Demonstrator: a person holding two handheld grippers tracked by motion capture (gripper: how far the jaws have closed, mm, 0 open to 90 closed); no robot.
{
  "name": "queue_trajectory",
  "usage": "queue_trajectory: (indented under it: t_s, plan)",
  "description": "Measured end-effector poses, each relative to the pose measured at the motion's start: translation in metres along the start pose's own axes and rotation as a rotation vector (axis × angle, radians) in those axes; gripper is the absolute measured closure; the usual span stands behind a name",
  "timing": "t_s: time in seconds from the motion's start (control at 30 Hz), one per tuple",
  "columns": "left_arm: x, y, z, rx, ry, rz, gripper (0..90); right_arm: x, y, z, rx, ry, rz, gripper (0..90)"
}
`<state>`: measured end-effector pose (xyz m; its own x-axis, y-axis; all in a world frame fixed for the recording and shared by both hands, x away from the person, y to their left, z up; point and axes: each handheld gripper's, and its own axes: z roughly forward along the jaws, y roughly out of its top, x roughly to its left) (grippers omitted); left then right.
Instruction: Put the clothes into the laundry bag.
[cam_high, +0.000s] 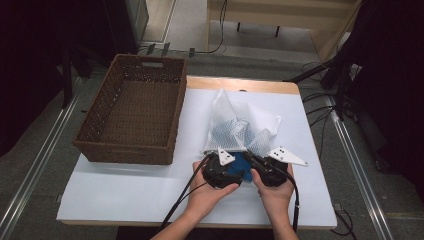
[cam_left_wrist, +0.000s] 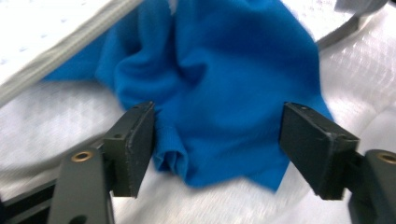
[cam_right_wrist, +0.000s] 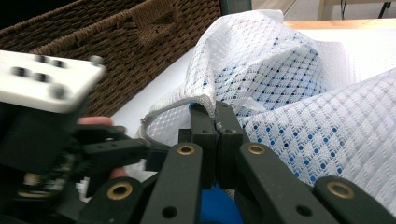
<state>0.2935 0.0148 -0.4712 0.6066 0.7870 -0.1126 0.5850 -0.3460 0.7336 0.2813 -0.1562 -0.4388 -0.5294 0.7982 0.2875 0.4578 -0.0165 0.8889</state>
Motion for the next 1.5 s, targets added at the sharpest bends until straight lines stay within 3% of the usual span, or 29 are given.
queue_trajectory:
  t_s: [0.1,0.17,0.23,0.3,0.4,0.53,0.6,0.67,0.73,0.8,0.87,0.93,0.97,1.03,1.1,1.2,1.27,1.37,1.5]
  plan:
    - [-0.005,0.0,0.007,0.004,0.039,0.024,24.8,0.0,0.001,-0.002,-0.005,0.003,0.001,90.0]
    - [-0.009,0.0,0.007,0.012,0.085,0.047,31.0,-0.001,0.001,-0.003,-0.006,0.003,0.003,90.0]
    - [-0.011,0.001,0.007,0.012,0.095,0.073,42.8,-0.001,0.001,-0.003,-0.005,0.007,0.006,90.0]
    - [-0.01,0.004,0.006,0.015,0.044,0.061,67.1,0.0,0.001,-0.003,-0.006,0.011,0.007,90.0]
    - [-0.008,0.01,0.003,-0.005,0.008,0.037,77.2,0.004,0.002,-0.003,-0.012,0.014,0.001,90.0]
    - [0.001,0.024,-0.009,-0.143,-0.047,-0.059,78.5,0.006,0.007,-0.008,-0.037,0.017,-0.002,90.0]
    - [0.007,0.03,-0.012,-0.212,-0.039,-0.099,78.6,0.007,0.01,-0.012,-0.051,0.026,0.006,90.0]
    - [0.015,0.035,-0.009,-0.289,0.024,-0.113,78.5,0.008,0.013,-0.014,-0.066,0.03,0.009,90.0]
    - [0.021,0.038,0.004,-0.276,0.083,-0.112,78.1,0.008,0.014,-0.015,-0.071,0.034,0.008,90.0]
    - [0.026,0.038,0.023,-0.193,0.14,-0.089,77.6,0.006,0.013,-0.014,-0.064,0.032,0.011,90.0]
    - [0.031,0.035,0.04,-0.084,0.12,-0.104,76.1,0.004,0.01,-0.012,-0.047,0.025,0.011,90.0]
    - [0.033,0.035,0.04,-0.079,0.089,-0.115,69.3,0.0,0.007,-0.009,-0.024,0.016,0.024,90.0]
    - [0.033,0.035,0.034,-0.076,0.051,-0.116,63.3,-0.002,0.006,-0.008,-0.024,0.014,0.022,90.0]
    - [0.032,0.032,0.024,-0.094,0.012,-0.094,50.3,-0.008,0.004,-0.008,-0.022,0.006,0.042,90.0]
    - [0.031,0.027,0.014,-0.114,0.005,-0.085,47.5,-0.011,0.004,-0.009,-0.024,0.007,0.052,90.0]
    - [0.028,0.018,0.0,-0.138,-0.004,-0.105,41.7,-0.013,0.005,-0.01,-0.034,0.008,0.061,90.0]
    - [0.02,0.015,-0.004,-0.144,-0.006,-0.084,40.3,-0.013,0.006,-0.011,-0.039,0.009,0.067,90.0]
    - [0.006,0.016,0.004,-0.122,0.003,-0.036,33.6,-0.014,0.007,-0.011,-0.039,0.012,0.071,90.0]
    - [-0.003,0.024,0.029,-0.023,0.045,-0.012,22.3,-0.012,0.006,-0.01,-0.033,0.016,0.067,90.0]
